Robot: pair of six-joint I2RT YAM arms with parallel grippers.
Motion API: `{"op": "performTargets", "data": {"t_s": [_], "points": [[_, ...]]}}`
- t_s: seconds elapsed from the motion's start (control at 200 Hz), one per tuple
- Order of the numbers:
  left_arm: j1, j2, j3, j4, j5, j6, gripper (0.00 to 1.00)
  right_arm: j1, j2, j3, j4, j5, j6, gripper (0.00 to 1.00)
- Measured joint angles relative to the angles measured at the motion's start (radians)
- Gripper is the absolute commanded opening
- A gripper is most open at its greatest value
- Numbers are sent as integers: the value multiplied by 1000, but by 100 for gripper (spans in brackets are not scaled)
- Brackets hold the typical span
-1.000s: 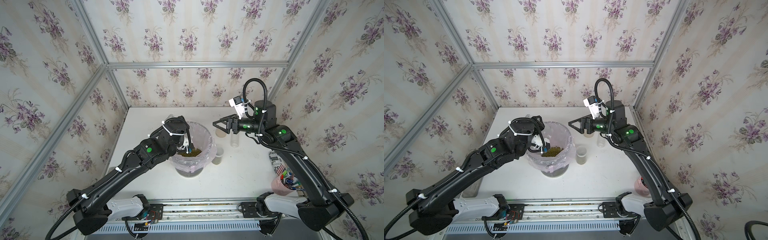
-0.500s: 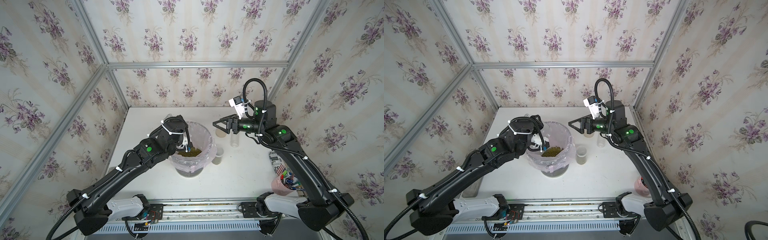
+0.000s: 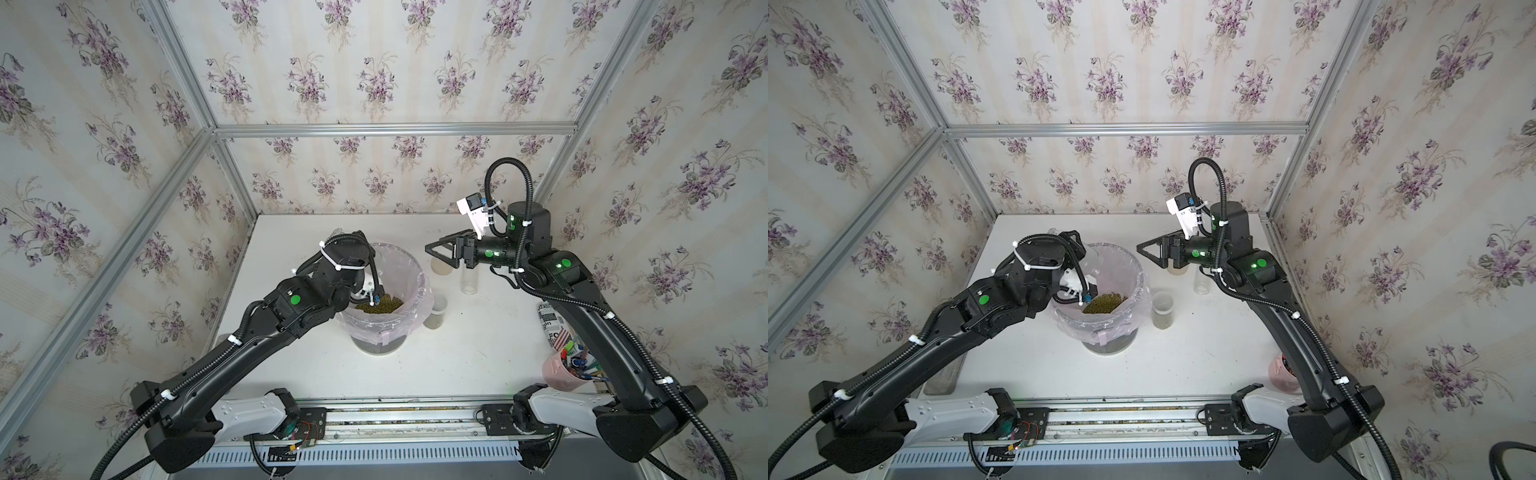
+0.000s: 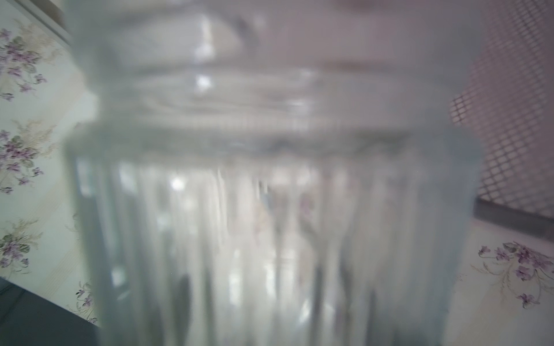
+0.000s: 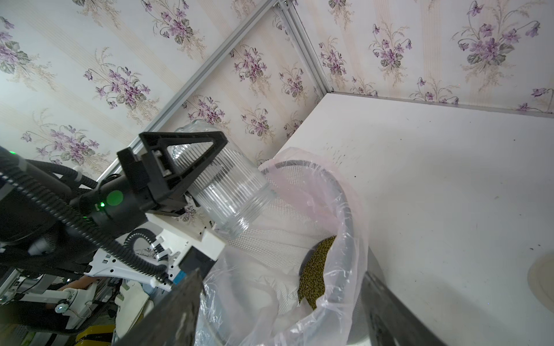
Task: Empty moldy mung beans from jars
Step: Pour the moldy mung beans from the jar into the trash bin.
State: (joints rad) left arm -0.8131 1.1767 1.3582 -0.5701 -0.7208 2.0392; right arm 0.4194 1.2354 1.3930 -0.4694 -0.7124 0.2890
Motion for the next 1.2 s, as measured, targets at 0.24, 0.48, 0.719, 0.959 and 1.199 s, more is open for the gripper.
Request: {"op": "performTargets", "data": {"t_s": [0.24, 0.48, 0.719, 0.959, 1.199], "points": [[18, 5, -10, -5, 11, 0, 0, 0, 3, 1, 1, 2, 0, 81], [21, 8, 4, -5, 23, 0, 0, 0, 3, 1, 0, 2, 1, 81], [19, 6, 6, -7, 34, 0, 0, 0, 4, -1, 2, 5, 1, 81], [27, 5, 10, -14, 36, 0, 0, 0, 14, -2, 2, 6, 0, 81], [28, 9, 16, -19, 38, 0, 0, 0, 18, -1, 0, 9, 0, 80]]}}
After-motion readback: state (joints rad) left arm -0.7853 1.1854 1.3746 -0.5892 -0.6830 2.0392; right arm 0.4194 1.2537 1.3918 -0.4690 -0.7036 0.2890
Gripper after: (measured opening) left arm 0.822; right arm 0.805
